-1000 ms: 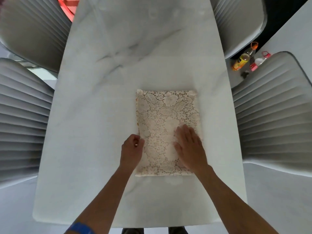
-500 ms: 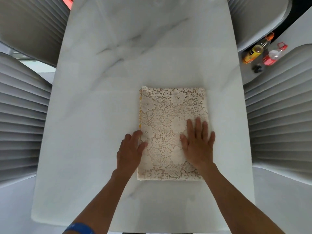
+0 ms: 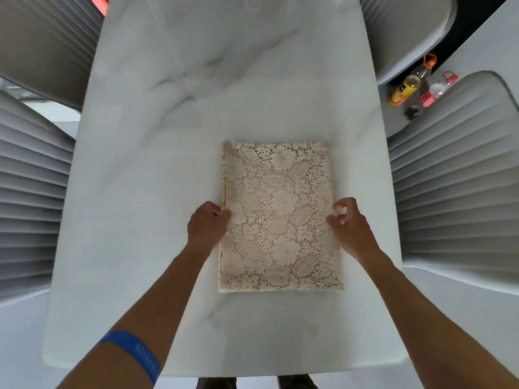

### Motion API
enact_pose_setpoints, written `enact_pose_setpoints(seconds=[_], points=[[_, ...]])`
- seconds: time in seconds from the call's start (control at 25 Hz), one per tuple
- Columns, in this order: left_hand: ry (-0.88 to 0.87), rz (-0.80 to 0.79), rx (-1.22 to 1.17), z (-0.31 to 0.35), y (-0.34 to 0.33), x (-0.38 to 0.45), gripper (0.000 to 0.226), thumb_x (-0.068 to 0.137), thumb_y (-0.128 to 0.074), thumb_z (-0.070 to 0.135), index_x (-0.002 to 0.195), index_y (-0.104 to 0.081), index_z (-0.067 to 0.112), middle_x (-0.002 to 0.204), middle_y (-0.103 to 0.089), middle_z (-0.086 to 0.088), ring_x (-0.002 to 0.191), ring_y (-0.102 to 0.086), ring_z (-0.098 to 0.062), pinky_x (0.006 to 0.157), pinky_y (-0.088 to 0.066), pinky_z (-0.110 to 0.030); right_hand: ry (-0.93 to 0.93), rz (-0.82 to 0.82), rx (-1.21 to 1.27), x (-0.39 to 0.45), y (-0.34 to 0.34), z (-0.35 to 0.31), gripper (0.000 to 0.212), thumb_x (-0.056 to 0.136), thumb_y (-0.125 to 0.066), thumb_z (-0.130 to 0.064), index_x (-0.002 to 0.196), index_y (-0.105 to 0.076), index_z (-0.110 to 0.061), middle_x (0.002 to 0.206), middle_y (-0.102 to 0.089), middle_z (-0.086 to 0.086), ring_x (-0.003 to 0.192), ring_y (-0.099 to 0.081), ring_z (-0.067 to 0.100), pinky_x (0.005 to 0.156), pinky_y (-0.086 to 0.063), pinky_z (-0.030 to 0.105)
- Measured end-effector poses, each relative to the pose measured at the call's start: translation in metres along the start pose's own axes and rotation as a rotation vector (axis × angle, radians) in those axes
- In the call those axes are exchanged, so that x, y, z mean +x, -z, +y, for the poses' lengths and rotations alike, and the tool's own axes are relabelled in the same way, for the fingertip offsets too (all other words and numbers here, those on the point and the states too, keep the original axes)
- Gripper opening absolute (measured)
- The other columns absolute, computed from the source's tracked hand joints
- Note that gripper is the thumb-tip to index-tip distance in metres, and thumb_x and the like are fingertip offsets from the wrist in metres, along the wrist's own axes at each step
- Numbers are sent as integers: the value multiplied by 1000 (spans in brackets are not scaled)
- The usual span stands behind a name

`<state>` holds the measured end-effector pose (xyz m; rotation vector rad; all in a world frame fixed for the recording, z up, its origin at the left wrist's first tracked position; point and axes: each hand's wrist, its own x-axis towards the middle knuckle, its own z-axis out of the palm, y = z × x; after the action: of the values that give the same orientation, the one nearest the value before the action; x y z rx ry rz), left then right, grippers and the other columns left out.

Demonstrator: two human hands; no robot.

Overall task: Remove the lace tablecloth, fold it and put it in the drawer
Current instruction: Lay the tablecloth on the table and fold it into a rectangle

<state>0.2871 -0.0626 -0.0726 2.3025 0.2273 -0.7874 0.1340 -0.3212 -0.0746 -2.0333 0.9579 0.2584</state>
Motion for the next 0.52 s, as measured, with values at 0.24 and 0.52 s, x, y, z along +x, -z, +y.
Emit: enact_pose_setpoints(seconds=[0.24, 0.52], points=[[-244, -104, -264, -30, 12, -27, 24, 92, -59, 12, 104, -49, 30, 83, -71, -10, 68, -65, -32, 58, -56, -41, 66, -332, 355, -23, 16, 33, 63, 86, -48, 15, 93, -78, -40, 95, -75, -10, 69, -59, 8, 60, -50, 19], [-478, -419, 173, -73, 40, -12, 50, 89, -56, -6, 121, -66, 31, 105, -59, 7, 96, -60, -25, 83, -52, -31, 857, 89, -770, -22, 3, 67, 84, 75, -81, -33, 150, -43, -23, 161, -32, 15, 139, -42, 39, 105, -40, 55]])
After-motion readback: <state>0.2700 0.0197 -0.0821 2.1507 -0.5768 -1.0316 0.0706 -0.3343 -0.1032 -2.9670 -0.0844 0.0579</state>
